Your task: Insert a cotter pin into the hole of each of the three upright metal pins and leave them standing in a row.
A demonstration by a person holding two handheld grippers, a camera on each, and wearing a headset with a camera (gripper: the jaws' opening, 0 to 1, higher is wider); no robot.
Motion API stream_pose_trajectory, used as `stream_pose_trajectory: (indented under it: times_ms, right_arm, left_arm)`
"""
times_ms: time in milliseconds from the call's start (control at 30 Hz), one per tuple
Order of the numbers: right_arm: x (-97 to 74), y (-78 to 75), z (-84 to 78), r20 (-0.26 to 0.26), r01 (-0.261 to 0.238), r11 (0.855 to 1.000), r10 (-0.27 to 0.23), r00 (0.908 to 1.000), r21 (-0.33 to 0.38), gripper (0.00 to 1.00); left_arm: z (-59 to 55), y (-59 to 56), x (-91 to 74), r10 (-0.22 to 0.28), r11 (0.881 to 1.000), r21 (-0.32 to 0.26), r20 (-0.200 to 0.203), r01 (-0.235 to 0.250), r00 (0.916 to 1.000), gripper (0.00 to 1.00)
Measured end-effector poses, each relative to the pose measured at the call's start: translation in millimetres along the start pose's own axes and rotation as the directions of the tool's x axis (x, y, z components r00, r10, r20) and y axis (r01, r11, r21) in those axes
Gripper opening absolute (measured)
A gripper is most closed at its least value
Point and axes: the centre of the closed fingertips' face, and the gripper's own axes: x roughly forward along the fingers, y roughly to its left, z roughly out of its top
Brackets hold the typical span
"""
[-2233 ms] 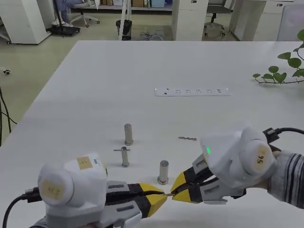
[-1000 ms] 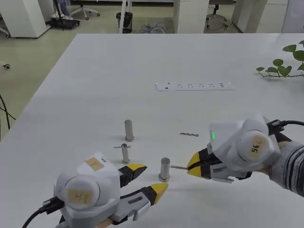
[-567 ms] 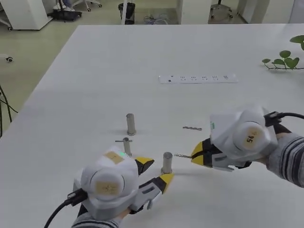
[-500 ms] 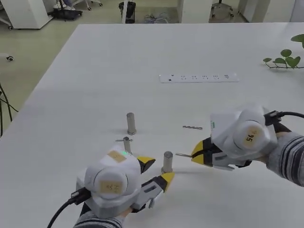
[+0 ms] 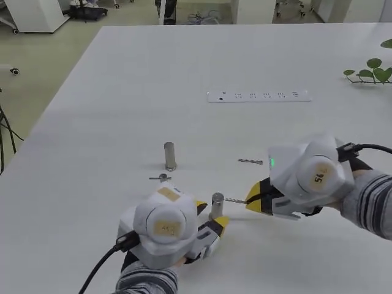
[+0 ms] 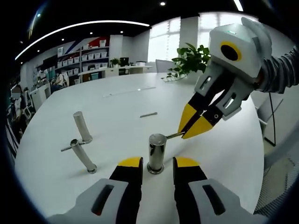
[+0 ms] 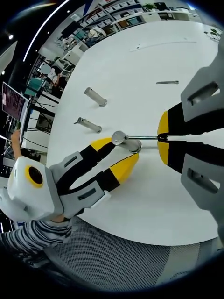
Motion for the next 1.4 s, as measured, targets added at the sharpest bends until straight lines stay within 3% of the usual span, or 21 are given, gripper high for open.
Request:
stream_pose_trajectory:
  times_ms: [567, 833, 1000, 1400]
  right_arm:
    - [2.1, 0.3, 2.4, -0.003, -0.016, 1.000, 0.016, 0.9999, 0.000, 0.00]
    - [3.9, -1.2, 6.3, -0.028, -0.025, 0.999, 0.024, 0.9993, -0.047, 0.00]
    - [2.3, -1.4, 6.8, -0.044, -0.031, 0.997, 0.028, 0.9986, -0.067, 0.00]
    - [-3.6, 0.9, 18.5, -0.010, -0.020, 0.997, 0.019, 0.9998, -0.080, 0.00]
  left_arm:
    - [-2.8, -1.2, 15.0, 0.011, 0.998, -0.069, -0.008, -0.012, 0.9999, 0.16]
    - [-4.6, 3.2, 16.2, 0.026, 0.996, -0.087, -0.016, -0.027, 0.9995, 0.11]
    - [-5.6, 2.7, 17.0, 0.024, 0.999, -0.022, -0.012, -0.024, 0.9996, 0.10]
    - [-7.2, 2.6, 17.5, 0.043, 0.999, -0.002, -0.010, -0.043, 0.9990, 0.10]
